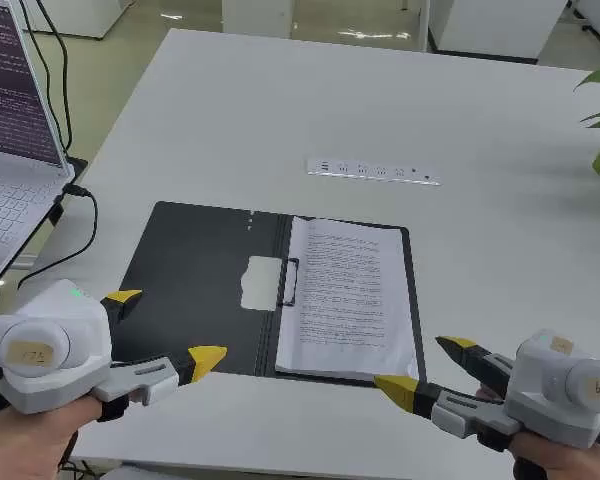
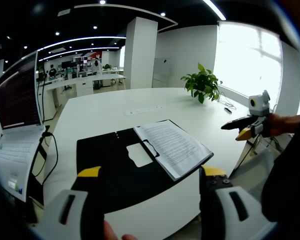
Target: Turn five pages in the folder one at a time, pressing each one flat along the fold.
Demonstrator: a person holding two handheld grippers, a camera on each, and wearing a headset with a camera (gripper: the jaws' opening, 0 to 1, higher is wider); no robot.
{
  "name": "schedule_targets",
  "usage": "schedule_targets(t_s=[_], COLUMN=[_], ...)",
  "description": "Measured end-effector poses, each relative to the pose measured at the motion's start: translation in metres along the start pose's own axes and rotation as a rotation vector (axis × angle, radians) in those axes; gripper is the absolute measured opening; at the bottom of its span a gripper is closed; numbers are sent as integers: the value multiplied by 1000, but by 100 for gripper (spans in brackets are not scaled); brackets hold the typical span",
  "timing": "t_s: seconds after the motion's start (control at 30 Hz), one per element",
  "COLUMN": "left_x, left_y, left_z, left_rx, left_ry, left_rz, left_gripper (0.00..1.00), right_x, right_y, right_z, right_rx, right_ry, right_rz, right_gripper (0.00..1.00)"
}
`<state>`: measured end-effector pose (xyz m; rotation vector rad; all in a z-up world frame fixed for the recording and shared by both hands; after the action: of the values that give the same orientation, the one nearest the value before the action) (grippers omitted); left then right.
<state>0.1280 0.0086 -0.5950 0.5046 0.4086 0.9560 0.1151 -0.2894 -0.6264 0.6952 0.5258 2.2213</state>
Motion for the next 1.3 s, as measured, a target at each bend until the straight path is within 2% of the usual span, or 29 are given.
schedule_targets(t_s=[1.3], left_x=[-2], left_y=[-2], left_z=[-1], left_rx=[9], left_ry=[5], left_rz=[-4], left_gripper=[78], right_x=[-3], right_y=[3], right_z=[-5], right_rx=[7], right_ry=[-7], right_rz=[-9], right_gripper=[72])
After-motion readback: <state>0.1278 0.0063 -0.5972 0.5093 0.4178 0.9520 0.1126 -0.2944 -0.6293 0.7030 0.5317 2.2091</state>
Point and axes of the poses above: the centre of the closed fingertips' face, and the gripper's own axes: y roughly backward along the fingers, x roughly to its left, z roughly out of its top, the point moved 4 cm from there along y, roughly backward along the fingers, and after that the axes turned 7 degrees about x, right-handed, at the moved point
